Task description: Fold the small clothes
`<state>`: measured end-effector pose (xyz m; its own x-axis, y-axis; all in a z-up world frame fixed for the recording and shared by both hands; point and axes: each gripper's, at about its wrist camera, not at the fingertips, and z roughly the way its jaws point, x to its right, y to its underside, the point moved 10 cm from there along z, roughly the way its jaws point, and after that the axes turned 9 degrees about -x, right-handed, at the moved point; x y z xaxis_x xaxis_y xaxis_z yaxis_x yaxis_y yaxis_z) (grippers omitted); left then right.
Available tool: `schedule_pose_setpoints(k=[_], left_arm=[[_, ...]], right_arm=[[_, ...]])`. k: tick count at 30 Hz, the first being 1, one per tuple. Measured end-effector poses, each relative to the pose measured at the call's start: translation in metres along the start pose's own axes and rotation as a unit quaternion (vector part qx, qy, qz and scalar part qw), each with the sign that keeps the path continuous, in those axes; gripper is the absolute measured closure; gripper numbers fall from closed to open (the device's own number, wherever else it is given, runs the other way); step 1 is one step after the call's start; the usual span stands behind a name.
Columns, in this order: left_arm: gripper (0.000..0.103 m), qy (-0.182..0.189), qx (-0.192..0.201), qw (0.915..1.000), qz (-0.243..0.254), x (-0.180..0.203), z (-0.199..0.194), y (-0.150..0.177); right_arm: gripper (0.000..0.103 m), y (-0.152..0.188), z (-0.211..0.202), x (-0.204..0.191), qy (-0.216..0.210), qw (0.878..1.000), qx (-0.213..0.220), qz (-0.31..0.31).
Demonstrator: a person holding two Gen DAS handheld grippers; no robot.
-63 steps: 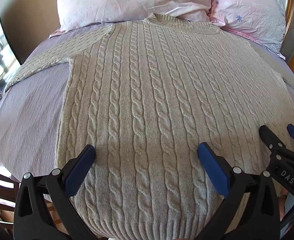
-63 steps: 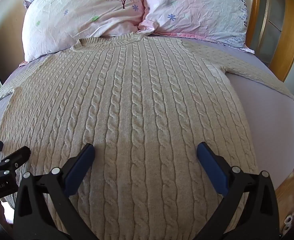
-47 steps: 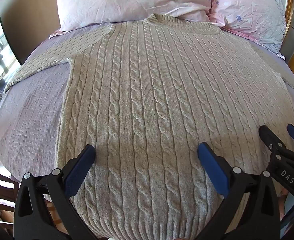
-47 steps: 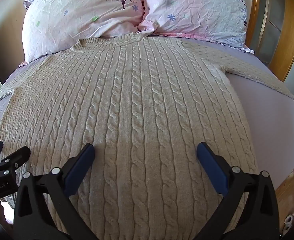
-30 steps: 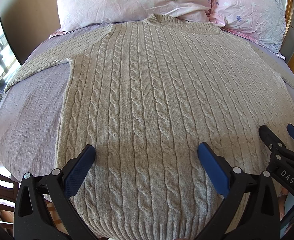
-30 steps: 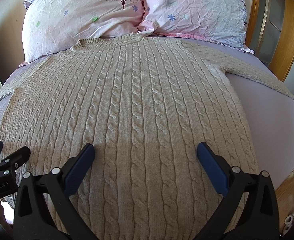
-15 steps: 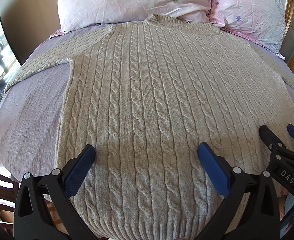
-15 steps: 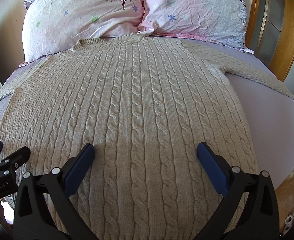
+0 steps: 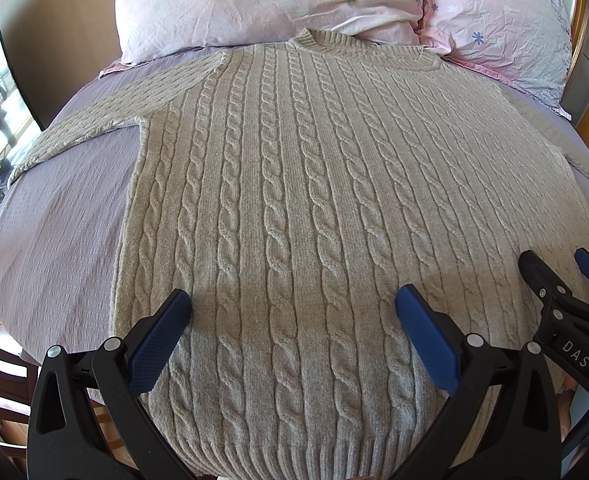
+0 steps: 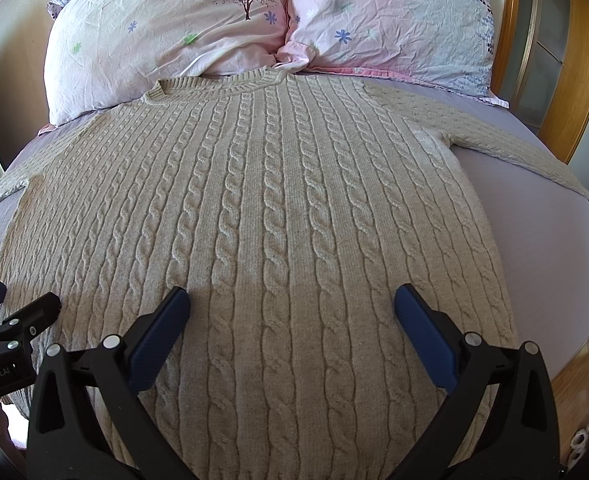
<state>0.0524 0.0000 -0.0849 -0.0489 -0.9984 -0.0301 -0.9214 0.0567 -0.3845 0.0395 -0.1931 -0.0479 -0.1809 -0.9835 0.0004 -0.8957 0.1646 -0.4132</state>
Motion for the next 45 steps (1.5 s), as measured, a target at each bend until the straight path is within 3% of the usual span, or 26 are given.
schedule_pose_setpoints(k=[33,36,38,39,41,43,45], left_arm=[[0.001,0.000,0.001,1.0000,0.000,0.000,0.000,0.000],[0.001,0.001,0.008,1.0000,0.002,0.000,-0.001,0.000],[0.001,0.001,0.020,0.9998,0.003,-0.001,-0.001,0.001],[0.001,0.000,0.026,0.9996,0.003,-0.001,-0.002,0.000],[0.001,0.000,0.030,0.9995,0.010,0.000,-0.005,0.003],[0.001,0.014,0.033,0.9993,0.011,-0.001,-0.011,0.003],[0.001,0.037,0.053,0.9979,-0.004,-0.011,-0.016,-0.006]], right_arm=[[0.002,-0.003,-0.003,0.002,-0.002,1.000,0.010,-0.006],[0.002,-0.001,-0.011,-0.001,-0.025,0.997,0.057,-0.037],[0.002,0.000,-0.016,-0.002,-0.075,0.991,0.080,-0.076],[0.002,-0.003,-0.020,0.002,-0.114,0.987,0.076,-0.078],[0.002,-0.024,-0.036,0.039,-0.160,0.983,0.089,-0.017],[0.002,-0.056,-0.060,0.109,-0.157,0.975,0.133,0.085],[0.002,-0.080,-0.070,0.194,-0.132,0.959,0.152,0.200]])
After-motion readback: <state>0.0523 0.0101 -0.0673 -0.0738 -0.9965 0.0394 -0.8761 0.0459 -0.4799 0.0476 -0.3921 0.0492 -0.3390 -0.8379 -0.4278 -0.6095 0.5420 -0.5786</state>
